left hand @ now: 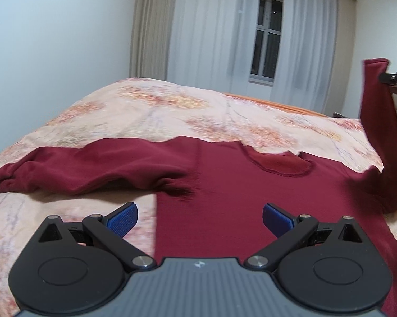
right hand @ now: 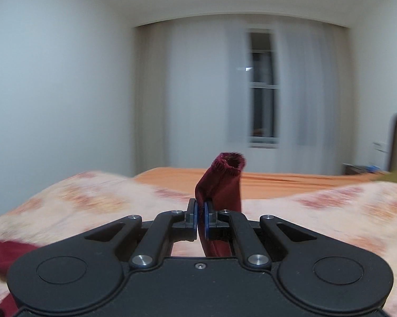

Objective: Fold small clothes
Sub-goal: 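Lift the sleeve with the right tool and lay it across the sweater body, then open the right tool and smooth the folded sleeve flat on the sweater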

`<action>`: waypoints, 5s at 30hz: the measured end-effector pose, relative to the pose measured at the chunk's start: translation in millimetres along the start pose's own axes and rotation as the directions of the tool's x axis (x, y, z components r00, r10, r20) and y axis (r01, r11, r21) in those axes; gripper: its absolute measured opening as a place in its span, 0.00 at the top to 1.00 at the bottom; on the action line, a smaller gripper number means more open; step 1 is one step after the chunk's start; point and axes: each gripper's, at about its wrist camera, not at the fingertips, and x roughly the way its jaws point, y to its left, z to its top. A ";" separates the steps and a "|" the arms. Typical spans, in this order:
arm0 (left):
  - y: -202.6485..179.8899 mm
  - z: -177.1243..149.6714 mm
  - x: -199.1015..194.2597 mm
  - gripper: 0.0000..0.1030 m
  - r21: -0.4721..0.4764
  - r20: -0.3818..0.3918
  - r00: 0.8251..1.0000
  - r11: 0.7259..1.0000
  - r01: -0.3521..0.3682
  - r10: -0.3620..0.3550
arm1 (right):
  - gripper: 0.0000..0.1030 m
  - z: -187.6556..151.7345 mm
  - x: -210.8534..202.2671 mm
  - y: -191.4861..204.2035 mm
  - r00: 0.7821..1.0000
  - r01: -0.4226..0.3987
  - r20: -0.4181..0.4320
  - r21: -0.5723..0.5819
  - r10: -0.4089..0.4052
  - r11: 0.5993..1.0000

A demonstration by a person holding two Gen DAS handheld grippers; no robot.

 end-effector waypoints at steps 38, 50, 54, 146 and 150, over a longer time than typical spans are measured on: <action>-5.5 25.6 47.9 0.00 -0.078 0.103 0.994 0.997 -0.024 0.032 | 0.02 -131.7 6.3 81.0 0.956 -0.200 -0.238 -0.118 0.168 0.973; -17.9 1.7 123.3 0.00 -0.078 -0.075 0.979 0.977 -0.196 0.190 | 0.01 -154.6 41.7 -80.4 0.945 0.267 -0.232 0.148 -0.228 0.952; -11.6 -5.2 124.7 0.00 -0.103 -0.076 0.981 0.978 -0.183 0.176 | 0.01 -166.0 63.3 -88.2 0.919 0.329 -0.273 0.135 -0.284 0.935; 245.4 -9.1 -8.2 0.01 0.078 -0.013 0.792 0.790 -0.608 0.610 | 0.00 -233.5 -117.6 24.1 0.964 0.118 -0.250 0.113 -0.086 0.987; 252.1 4.1 -10.3 0.08 0.075 0.026 0.852 0.849 -0.523 0.523 | 0.00 -236.8 -114.3 25.0 0.961 0.128 -0.257 0.106 -0.097 0.986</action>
